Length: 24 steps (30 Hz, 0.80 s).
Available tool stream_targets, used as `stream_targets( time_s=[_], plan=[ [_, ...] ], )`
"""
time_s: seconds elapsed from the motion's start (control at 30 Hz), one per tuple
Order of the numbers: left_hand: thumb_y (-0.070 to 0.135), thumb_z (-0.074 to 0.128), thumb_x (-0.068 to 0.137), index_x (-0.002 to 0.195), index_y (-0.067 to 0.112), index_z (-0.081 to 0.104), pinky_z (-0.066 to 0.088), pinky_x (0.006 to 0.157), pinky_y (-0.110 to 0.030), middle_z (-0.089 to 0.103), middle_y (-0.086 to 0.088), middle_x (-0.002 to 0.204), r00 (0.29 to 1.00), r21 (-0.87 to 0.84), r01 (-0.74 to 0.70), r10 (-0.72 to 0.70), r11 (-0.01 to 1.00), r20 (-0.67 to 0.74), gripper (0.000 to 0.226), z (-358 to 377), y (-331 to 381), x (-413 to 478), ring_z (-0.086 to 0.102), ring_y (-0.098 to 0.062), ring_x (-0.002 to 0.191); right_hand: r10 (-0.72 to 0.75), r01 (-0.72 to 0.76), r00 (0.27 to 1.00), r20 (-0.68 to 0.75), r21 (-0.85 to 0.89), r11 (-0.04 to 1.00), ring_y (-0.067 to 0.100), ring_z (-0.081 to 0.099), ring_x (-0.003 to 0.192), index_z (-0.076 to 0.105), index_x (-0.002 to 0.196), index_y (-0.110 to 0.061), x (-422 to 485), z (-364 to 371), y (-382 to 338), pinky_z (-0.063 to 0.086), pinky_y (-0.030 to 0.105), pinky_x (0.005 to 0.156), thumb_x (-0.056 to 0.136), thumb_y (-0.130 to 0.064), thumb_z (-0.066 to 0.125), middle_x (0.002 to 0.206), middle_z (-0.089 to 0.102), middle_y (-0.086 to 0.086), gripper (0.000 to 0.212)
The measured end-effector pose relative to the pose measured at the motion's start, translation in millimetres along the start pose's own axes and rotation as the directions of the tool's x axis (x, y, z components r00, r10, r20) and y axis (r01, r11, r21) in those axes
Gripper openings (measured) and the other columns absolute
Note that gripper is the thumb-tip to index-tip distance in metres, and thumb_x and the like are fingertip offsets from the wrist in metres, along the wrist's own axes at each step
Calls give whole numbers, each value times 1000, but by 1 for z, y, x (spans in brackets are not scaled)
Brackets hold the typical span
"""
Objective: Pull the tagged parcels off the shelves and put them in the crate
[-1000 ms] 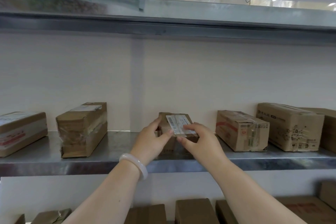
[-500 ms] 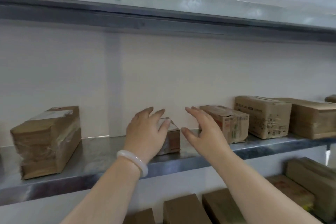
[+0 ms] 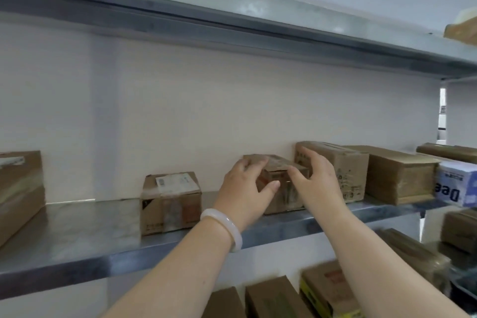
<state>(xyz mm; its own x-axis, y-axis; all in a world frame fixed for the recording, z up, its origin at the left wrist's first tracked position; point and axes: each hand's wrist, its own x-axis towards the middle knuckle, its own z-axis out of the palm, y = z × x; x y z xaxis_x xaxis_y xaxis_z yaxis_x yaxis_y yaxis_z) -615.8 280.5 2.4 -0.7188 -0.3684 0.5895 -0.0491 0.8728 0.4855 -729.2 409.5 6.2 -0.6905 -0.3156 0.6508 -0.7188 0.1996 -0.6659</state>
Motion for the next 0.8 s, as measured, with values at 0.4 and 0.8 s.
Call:
stream_targets(
  time_s=[0.4,0.8],
  plan=[
    [43,66,89,134,28,57,31,106,-24,48,-5,141,954,-73,258,-266,963,-135,48,56,24,34,43,-22,133,112,-205,934,340,253,946,6,54,109,51,136,-32,36,-17,63,41,24,89,92,-43,57,126,59,-9,46],
    [28,78,81,116,54,54,32,114,-20,33,13,150,906,-153,-12,-54,988,-420,50,55,48,-7,30,1,139,19,-432,815,579,586,686,5,54,118,52,134,-44,32,-33,62,44,35,100,76,-62,65,124,61,-19,62]
  ],
)
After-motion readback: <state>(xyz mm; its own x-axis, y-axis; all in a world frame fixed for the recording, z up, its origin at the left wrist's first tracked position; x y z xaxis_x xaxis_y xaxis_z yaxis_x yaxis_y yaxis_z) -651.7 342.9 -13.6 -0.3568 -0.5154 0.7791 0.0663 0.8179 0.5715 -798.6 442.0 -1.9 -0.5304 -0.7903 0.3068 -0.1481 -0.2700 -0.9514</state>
